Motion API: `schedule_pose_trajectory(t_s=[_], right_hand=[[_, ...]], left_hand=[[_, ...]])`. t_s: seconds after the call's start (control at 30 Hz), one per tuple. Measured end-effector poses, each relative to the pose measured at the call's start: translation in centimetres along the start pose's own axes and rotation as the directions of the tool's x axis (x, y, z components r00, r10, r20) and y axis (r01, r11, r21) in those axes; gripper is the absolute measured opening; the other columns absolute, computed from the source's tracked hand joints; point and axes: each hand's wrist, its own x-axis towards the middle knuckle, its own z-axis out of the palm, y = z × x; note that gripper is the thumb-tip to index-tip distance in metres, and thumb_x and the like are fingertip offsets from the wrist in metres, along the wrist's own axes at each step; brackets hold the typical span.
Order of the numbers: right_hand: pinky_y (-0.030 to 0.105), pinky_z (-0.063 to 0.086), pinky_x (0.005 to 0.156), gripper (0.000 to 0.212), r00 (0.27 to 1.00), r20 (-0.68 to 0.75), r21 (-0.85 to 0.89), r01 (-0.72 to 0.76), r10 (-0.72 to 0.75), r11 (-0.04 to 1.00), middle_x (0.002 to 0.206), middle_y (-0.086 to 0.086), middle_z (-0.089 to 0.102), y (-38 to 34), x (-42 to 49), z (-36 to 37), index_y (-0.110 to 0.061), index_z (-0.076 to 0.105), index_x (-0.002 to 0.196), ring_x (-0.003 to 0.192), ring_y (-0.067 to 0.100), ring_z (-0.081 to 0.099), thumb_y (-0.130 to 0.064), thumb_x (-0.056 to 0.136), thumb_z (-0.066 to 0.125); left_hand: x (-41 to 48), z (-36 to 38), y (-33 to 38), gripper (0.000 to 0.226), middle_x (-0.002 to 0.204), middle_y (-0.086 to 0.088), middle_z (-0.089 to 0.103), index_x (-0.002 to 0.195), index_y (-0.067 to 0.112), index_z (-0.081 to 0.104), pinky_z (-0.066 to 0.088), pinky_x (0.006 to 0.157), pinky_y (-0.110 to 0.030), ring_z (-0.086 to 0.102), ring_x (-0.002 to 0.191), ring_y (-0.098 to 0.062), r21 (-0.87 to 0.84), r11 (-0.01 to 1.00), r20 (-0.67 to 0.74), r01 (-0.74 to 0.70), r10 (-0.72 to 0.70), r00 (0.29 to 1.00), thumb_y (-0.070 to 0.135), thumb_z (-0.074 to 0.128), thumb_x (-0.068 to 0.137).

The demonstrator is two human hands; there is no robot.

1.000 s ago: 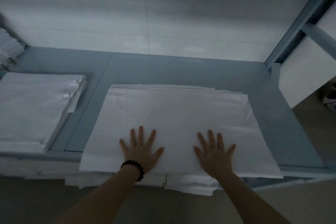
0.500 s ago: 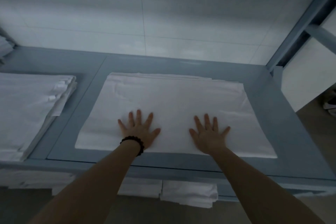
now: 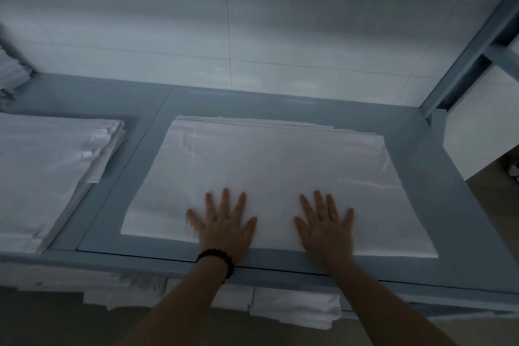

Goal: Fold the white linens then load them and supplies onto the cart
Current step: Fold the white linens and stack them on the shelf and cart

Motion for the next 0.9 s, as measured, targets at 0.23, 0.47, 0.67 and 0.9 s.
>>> schedule_pose_trajectory(t_s=[0.23,0.47,0.67,0.9], right_hand=[[0.059,0.003,0.115,0.064,0.984,0.043,0.006,-0.175,0.175,0.984,0.160,-0.010,-0.013,9.2,-0.1,-0.6,-0.049,-0.022,0.142,0.148,0.016,-0.010,-0.071,0.085,-0.003],[0.058,0.001,0.116,0.069,0.980,0.069,0.037,-0.191,0.188,0.981,0.159,-0.013,-0.016,10.4,-1.1,-0.7,-0.048,-0.019,0.144,0.148,0.016,-0.010,-0.071,0.080,-0.008],[0.059,-0.003,0.115,0.062,0.956,0.087,0.115,-0.290,0.281,0.950,0.159,-0.013,-0.015,8.4,-2.9,-0.6,-0.046,-0.017,0.146,0.148,0.018,-0.011,-0.066,0.092,0.007],[0.064,0.000,0.113,0.061,0.918,0.210,0.176,-0.374,0.337,0.911,0.159,-0.002,-0.020,1.4,-6.5,-0.8,-0.031,-0.018,0.149,0.146,0.030,-0.016,-0.054,0.100,0.011]], left_hand=[[0.8,-0.9,-6.9,0.070,0.157,0.011,-0.023,0.132,0.053,-0.034,-0.012,0.099,-0.075,-0.022,0.144,-0.033,-0.026,0.990,0.010,0.139,-0.139,0.990,0.081,-0.010,0.072],[2.0,-1.9,-10.5,0.075,0.156,0.016,-0.024,0.136,0.055,-0.029,-0.008,0.098,-0.078,-0.024,0.143,-0.032,-0.032,0.958,0.078,0.285,-0.282,0.956,0.086,0.000,0.074],[-1.3,-1.8,-2.2,0.064,0.160,-0.007,-0.016,0.149,0.040,-0.016,-0.003,0.106,-0.072,-0.017,0.144,-0.039,-0.093,0.970,0.092,0.224,-0.216,0.972,0.063,0.008,0.094],[-4.6,-0.8,12.1,0.058,0.160,-0.008,-0.013,0.150,0.039,-0.008,-0.023,0.104,-0.067,-0.018,0.144,-0.038,-0.170,0.985,0.094,-0.036,0.052,0.994,0.054,0.011,0.097]])
